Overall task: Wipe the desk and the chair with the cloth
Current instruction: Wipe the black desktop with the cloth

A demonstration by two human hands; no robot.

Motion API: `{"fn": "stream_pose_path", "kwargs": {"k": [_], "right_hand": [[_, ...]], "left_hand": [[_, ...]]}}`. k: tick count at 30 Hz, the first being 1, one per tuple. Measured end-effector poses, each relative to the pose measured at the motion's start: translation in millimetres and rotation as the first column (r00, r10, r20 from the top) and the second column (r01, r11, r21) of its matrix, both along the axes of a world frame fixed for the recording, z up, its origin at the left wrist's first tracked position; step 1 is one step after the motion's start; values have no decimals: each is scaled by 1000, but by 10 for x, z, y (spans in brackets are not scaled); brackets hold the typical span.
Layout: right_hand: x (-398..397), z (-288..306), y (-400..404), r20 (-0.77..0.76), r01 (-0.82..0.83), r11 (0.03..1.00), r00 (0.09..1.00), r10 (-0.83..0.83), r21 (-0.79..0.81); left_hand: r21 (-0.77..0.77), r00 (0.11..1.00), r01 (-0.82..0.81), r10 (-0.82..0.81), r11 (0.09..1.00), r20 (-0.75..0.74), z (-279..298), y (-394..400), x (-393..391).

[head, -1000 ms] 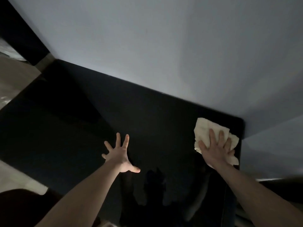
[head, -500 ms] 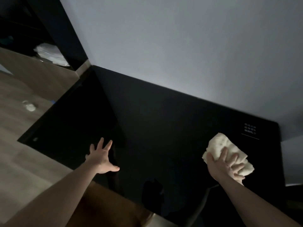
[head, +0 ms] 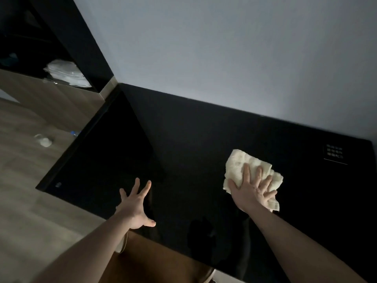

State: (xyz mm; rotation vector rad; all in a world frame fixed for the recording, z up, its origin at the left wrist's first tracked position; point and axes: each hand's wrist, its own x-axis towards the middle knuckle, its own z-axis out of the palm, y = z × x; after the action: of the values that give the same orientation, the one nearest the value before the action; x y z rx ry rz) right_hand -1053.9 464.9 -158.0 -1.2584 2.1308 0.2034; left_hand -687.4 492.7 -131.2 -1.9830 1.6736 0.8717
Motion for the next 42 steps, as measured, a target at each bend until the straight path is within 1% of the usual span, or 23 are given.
{"fn": "stream_pose_path", "kwargs": {"k": [5,7,9,11,15,17,19,21,23,26,28,32,35,39,42], "right_hand": [[-188,13,130,22,-35,998,999,36,-56],[-239,64,138,30,22,999,999,-20,-41],[-269,103,115,3,89,996,996,-89,-25],[-282,104,65,-28,161,987,986,-162,-20],[-105,83,-150,-84,331,944,940,-330,3],[177,66,-322,-114,398,916,914,-390,54],[592,47,-447,-122,424,903,902,-415,62],[1095,12,-570,-130,398,917,911,-392,27],[1613,28,-717,-109,362,932,928,-357,23],[2251,46,-830,-68,283,959,957,-281,21],[2469,36,-793,-55,212,977,976,-212,-6],[2542,75,-574,-4,161,987,987,-161,-4],[2567,79,-495,5,171,985,985,-170,-12],[2574,49,-503,-18,185,982,982,-186,-47],[2572,40,-471,-1,193,981,981,-193,-32]], "left_hand": [[13,1000,13,-13,1000,28,8,-86,-56],[24,997,71,-72,997,34,45,-150,17],[14,982,181,-181,983,49,76,-254,188],[1,969,234,-234,972,77,138,-435,474],[-36,971,174,-165,984,172,225,-888,1360],[-24,960,184,-175,983,220,236,-1087,1858],[-21,968,161,-154,987,196,196,-1257,2229],[-36,987,119,-114,992,117,140,-1366,2417],[-56,992,113,-109,992,68,115,-1406,2486],[-61,991,129,-126,990,53,86,-1433,2548],[-65,992,122,-118,990,54,75,-1463,2574],[-26,993,104,-103,994,54,75,-1546,2572],[2,990,119,-119,993,82,76,-1577,2555],[-21,981,155,-152,988,117,47,-1642,2547],[-11,982,166,-164,986,88,25,-1626,2604]]}}
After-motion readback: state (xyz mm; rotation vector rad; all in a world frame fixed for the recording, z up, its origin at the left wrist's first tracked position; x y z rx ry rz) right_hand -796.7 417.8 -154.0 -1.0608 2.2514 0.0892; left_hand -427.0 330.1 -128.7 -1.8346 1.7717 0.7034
